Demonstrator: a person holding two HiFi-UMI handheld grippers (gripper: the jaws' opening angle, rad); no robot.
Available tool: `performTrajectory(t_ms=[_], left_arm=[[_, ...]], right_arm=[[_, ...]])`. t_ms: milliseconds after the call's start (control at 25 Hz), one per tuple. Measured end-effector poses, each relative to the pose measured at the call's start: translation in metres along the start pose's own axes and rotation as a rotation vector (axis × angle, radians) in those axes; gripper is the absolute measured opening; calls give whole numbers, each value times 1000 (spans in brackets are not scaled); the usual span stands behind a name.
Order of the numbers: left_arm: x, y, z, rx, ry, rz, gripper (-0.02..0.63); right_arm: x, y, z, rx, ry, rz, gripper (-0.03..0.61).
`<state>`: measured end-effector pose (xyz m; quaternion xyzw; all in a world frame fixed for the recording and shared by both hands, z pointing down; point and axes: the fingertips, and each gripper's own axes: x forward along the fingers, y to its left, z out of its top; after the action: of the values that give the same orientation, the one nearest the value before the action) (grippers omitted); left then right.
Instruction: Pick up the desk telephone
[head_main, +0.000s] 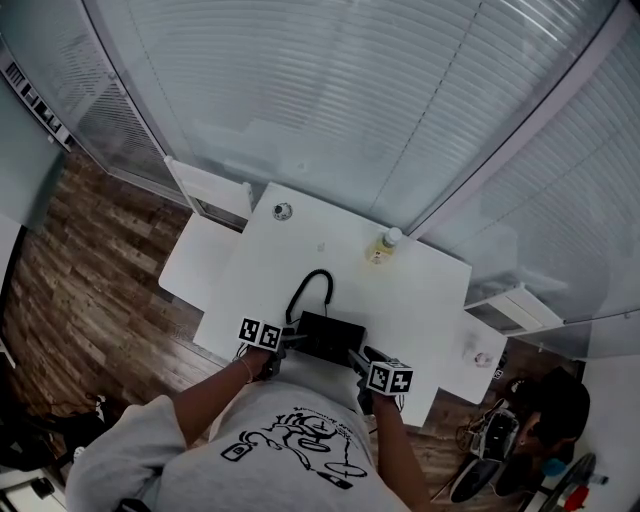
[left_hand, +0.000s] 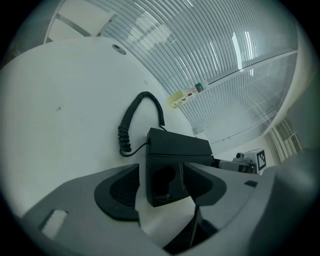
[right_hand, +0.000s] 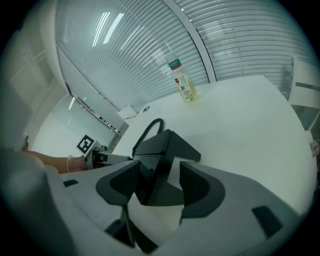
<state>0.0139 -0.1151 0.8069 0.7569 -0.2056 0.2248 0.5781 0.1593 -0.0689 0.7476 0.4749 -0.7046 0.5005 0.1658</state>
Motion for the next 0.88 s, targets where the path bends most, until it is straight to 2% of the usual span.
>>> performTrajectory(t_ms=[280, 400, 480, 560, 880], left_arm=[[11, -4, 5, -53, -12, -89, 262], [12, -1, 3, -20, -1, -63, 259], [10, 1, 3, 11, 0, -26, 206], [10, 1, 5, 25, -9, 0, 206], [-1, -25, 21, 103, -20, -4, 204]], right_arm=[[17, -4, -10, 35, 26, 13, 213], [20, 0, -12, 43, 21, 27, 205], [20, 3, -10, 59, 13, 35, 187], [19, 3, -7, 71, 9, 43, 181], [0, 5, 1, 75, -32, 28, 181]])
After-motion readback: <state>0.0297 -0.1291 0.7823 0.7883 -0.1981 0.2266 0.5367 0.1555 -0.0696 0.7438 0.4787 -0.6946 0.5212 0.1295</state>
